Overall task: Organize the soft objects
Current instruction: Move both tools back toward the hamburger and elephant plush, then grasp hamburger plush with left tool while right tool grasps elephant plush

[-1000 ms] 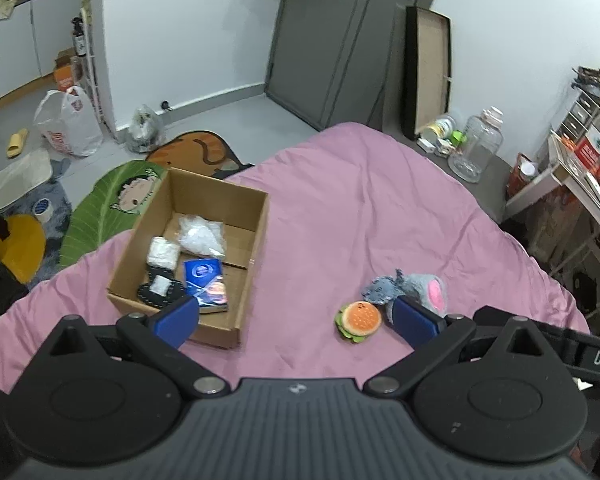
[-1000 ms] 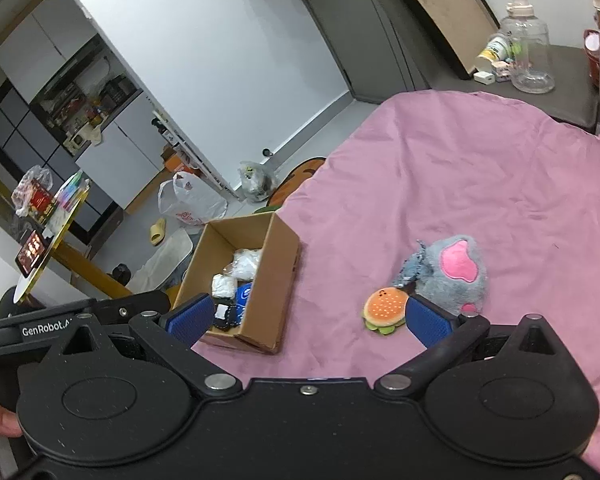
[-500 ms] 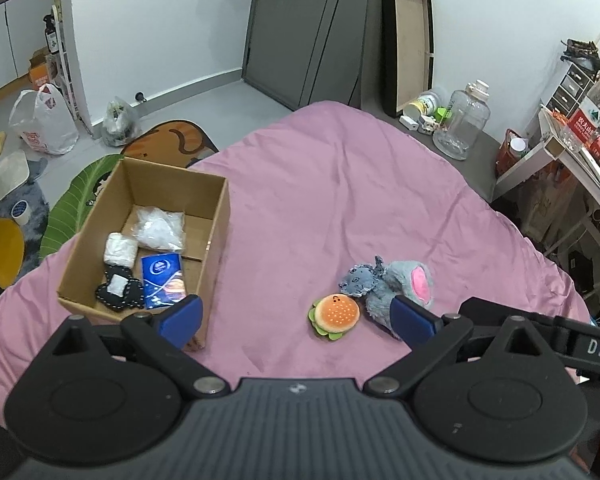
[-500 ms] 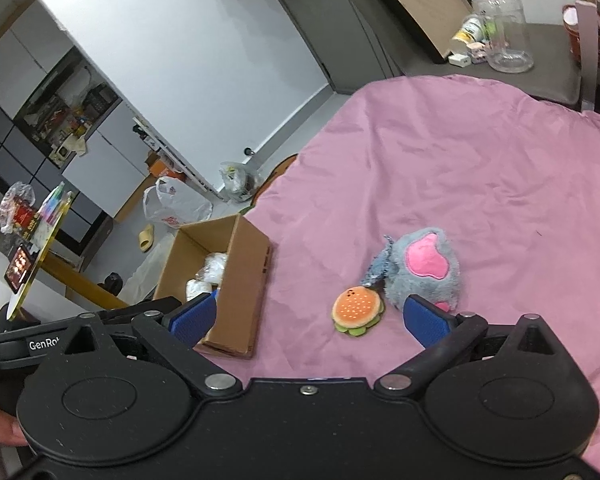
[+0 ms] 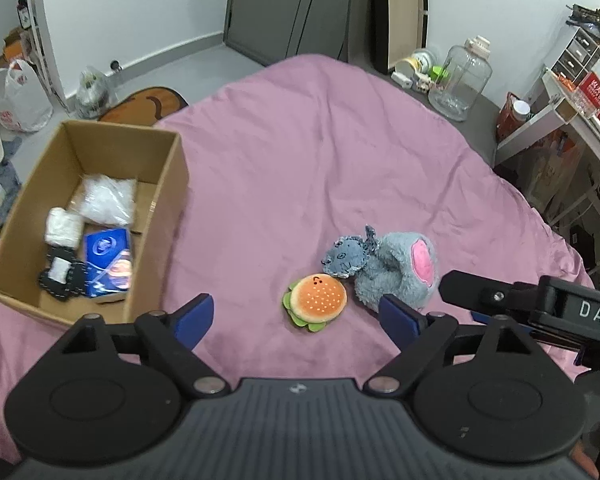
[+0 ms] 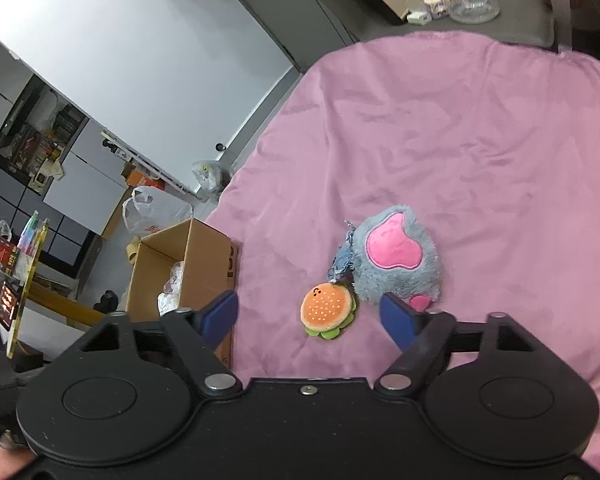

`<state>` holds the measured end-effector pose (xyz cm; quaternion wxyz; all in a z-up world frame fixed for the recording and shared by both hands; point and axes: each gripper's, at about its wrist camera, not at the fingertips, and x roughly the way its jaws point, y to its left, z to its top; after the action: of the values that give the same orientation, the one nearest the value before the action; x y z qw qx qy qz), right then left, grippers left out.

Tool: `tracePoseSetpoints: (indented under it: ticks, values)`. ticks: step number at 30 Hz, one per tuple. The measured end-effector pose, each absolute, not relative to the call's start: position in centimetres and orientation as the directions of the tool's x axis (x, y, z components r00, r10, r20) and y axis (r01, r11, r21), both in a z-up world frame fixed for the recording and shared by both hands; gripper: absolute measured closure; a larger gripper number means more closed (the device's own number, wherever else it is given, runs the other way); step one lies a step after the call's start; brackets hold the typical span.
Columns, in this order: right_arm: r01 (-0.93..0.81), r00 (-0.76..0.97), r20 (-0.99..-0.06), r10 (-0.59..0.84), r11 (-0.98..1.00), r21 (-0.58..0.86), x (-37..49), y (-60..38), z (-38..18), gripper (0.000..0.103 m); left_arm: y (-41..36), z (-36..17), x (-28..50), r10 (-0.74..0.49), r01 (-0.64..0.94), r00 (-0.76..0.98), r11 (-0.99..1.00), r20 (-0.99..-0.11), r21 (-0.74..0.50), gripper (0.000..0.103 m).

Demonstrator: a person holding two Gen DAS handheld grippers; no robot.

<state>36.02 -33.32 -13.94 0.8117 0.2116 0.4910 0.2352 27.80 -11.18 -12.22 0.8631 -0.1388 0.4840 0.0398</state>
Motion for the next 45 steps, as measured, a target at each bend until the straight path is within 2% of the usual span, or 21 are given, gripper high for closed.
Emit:
tracePoseSetpoints:
  ticks: [2, 6, 11, 16, 28, 32, 33, 34, 37, 45]
  values:
    - [-0.16, 0.389, -0.699, 0.6, 0.791, 0.59, 36.6, -33.1, -14.6, 0.046, -11.2, -13.1, 28.4, -0.075, -0.205, 0.516, 0.956, -0.853, -0.208, 0.02]
    - [-0.136, 0.367, -0.706, 0.606, 0.786, 0.604, 37.8, -32.5, -15.8, 0.052, -11.3, -15.2, 29.8, -0.096, -0.212, 0.482, 0.951, -0.871, -0.223, 0.031]
    - [-0.108, 0.338, -0.717, 0.609, 0.782, 0.614, 39.2, -31.7, -17.3, 0.057, -11.5, -17.3, 31.1, -0.12, -0.207, 0.453, 0.95, -0.883, -0.235, 0.037]
    - [-0.072, 0.306, -0.726, 0.616, 0.775, 0.628, 40.3, -31.2, -18.9, 0.063, -11.5, -19.3, 32.4, -0.151, -0.207, 0.423, 0.944, -0.894, -0.257, 0.052]
    - [-0.034, 0.254, -0.744, 0.618, 0.775, 0.631, 42.1, -30.3, -21.1, 0.064, -11.6, -23.8, 34.8, -0.2, -0.228, 0.356, 0.929, -0.913, -0.292, 0.052]
    - [-0.029, 0.239, -0.75, 0.616, 0.777, 0.629, 42.9, -29.7, -21.8, 0.07, -11.6, -24.7, 35.4, -0.216, -0.23, 0.352, 0.923, -0.911, -0.308, 0.052]
    - [-0.026, 0.238, -0.755, 0.611, 0.781, 0.624, 43.1, -29.6, -21.9, 0.072, -11.5, -24.7, 35.4, -0.221, -0.23, 0.355, 0.921, -0.908, -0.314, 0.062]
    - [-0.023, 0.236, -0.759, 0.607, 0.784, 0.62, 43.2, -29.4, -22.1, 0.074, -11.5, -24.7, 35.4, -0.231, -0.227, 0.356, 0.919, -0.905, -0.323, 0.066]
    - [-0.008, 0.237, -0.764, 0.6, 0.787, 0.617, 43.6, -28.9, -22.5, 0.081, -11.2, -24.3, 35.4, -0.235, -0.22, 0.363, 0.919, -0.902, -0.328, 0.074]
    - [0.065, 0.291, -0.788, 0.542, 0.811, 0.582, 44.3, -28.3, -22.7, 0.086, -9.5, -23.1, 35.4, -0.228, -0.233, 0.363, 0.917, -0.903, -0.325, 0.077]
